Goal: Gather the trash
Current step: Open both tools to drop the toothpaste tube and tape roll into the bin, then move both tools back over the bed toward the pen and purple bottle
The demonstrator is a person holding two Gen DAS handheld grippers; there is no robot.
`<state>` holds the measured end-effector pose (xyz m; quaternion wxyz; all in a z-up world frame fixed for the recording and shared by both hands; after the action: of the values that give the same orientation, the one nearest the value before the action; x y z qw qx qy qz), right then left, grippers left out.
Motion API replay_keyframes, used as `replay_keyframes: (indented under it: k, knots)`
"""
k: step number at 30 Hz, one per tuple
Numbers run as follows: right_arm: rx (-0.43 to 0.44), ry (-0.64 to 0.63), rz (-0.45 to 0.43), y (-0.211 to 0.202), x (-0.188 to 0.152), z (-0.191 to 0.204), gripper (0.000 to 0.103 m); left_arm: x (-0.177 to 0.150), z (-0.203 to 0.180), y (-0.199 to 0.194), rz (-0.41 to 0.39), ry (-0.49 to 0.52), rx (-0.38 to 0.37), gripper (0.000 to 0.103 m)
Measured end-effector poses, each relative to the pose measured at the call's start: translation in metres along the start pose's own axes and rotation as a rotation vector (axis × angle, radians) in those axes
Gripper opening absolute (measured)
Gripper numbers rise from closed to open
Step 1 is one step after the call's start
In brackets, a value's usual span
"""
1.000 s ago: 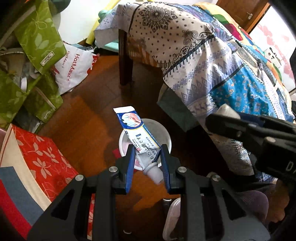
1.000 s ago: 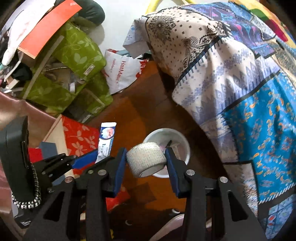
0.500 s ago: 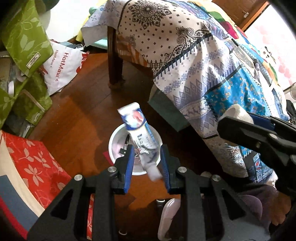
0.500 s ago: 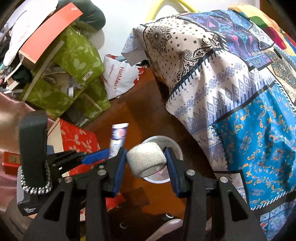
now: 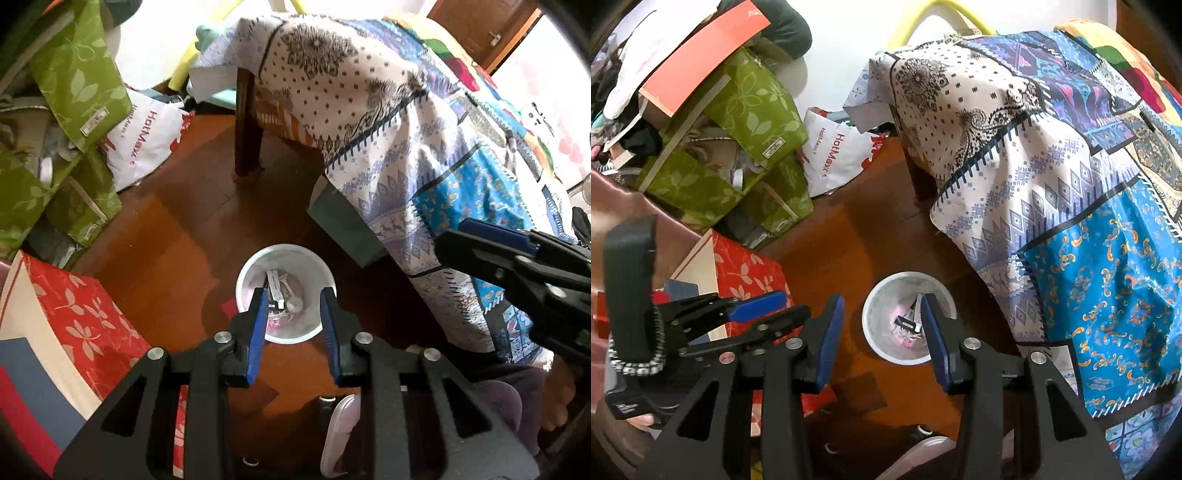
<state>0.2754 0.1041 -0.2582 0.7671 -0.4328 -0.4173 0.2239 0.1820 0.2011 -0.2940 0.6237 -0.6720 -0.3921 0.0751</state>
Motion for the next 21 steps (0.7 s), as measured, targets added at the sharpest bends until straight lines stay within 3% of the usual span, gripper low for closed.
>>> replay_keyframes:
  k: [7, 14, 19, 21]
  knots:
    - [-0.028, 0.002, -0.080, -0.036, -0.001, 0.000, 0.040, 0.012, -0.020, -0.051, -0.119, 0.036, 0.001, 0.027]
    - [-0.129, -0.009, -0.277, -0.118, 0.005, -0.016, 0.040, 0.033, -0.067, -0.112, -0.278, 0.119, -0.030, 0.027]
    - [-0.236, -0.014, -0.431, -0.184, 0.007, -0.041, 0.040, 0.050, -0.113, -0.141, -0.374, 0.192, -0.049, 0.038]
    - [-0.278, -0.013, -0.480, -0.204, 0.007, -0.051, 0.050, 0.056, -0.130, -0.146, -0.396, 0.217, -0.062, 0.041]
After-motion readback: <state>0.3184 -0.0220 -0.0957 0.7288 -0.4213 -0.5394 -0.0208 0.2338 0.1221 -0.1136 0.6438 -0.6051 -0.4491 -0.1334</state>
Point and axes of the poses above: each gripper's, at about its wrist camera, not at the fingertips, and y roughly the way its jaws point, z to its left, x to its top, the point moved 1 cm from there along y, roughly the way its jaws point, and after that the axes turned 4 degrees about -z, right-handed, at the moved point
